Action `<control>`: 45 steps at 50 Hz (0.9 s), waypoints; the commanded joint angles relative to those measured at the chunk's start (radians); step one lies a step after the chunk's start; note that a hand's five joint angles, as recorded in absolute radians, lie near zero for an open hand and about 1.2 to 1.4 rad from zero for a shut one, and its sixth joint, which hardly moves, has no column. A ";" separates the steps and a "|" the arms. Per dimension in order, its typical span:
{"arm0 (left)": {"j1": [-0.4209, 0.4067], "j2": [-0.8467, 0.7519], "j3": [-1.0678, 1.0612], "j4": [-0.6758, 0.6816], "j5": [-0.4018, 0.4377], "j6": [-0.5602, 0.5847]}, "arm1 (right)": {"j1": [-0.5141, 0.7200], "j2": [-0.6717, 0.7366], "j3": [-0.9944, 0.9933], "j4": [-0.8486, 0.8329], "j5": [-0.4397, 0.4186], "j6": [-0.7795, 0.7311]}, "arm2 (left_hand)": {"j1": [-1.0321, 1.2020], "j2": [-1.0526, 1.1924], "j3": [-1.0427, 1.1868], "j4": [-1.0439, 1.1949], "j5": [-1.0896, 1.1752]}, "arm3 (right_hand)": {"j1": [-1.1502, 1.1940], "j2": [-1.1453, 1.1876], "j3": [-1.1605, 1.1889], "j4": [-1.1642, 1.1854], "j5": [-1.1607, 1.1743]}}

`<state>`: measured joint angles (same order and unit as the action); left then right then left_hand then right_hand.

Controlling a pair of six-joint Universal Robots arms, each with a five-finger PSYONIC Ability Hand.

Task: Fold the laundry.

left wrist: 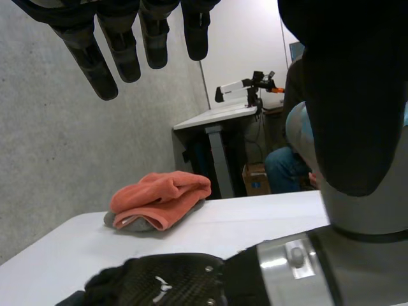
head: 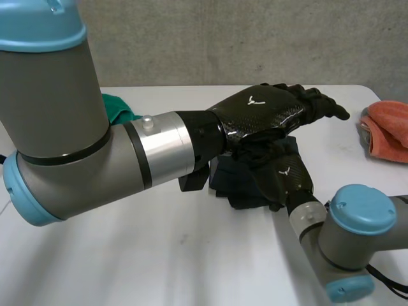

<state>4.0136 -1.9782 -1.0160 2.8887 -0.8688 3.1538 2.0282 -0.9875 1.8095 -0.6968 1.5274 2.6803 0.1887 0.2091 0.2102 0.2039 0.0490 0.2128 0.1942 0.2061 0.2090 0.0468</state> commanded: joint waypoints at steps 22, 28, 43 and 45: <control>0.030 0.013 -0.019 0.035 -0.065 -0.006 | -0.022 0.093 -0.315 0.016 -0.013 -0.017 | 0.004 -0.016 -0.017 -0.011 -0.031 | 1.183 1.202 1.190 1.187 1.175; 0.041 0.038 -0.012 0.090 -0.096 -0.017 | -0.100 0.020 -0.384 0.010 -0.061 -0.002 | -0.014 -0.035 -0.036 -0.029 -0.049 | 1.183 1.202 1.190 1.187 1.175; 0.042 0.050 0.002 0.161 -0.164 -0.107 | -0.568 -0.056 -0.645 0.000 -0.222 0.254 | -0.014 -0.035 -0.036 -0.029 -0.049 | 1.183 1.202 1.190 1.187 1.175; 0.042 0.048 -0.004 0.161 -0.165 -0.107 | -0.641 -0.022 -0.673 -0.003 -0.280 0.297 | -0.014 -0.035 -0.036 -0.029 -0.049 | 1.183 1.202 1.190 1.187 1.175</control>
<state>4.0558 -1.9270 -1.0131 3.0463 -1.0244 3.0550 1.5657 -1.0517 1.2121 -0.6972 1.3388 2.8802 0.1887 0.2091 0.2101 0.2037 0.0490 1.0187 1.1286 1.1362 1.1977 0.8813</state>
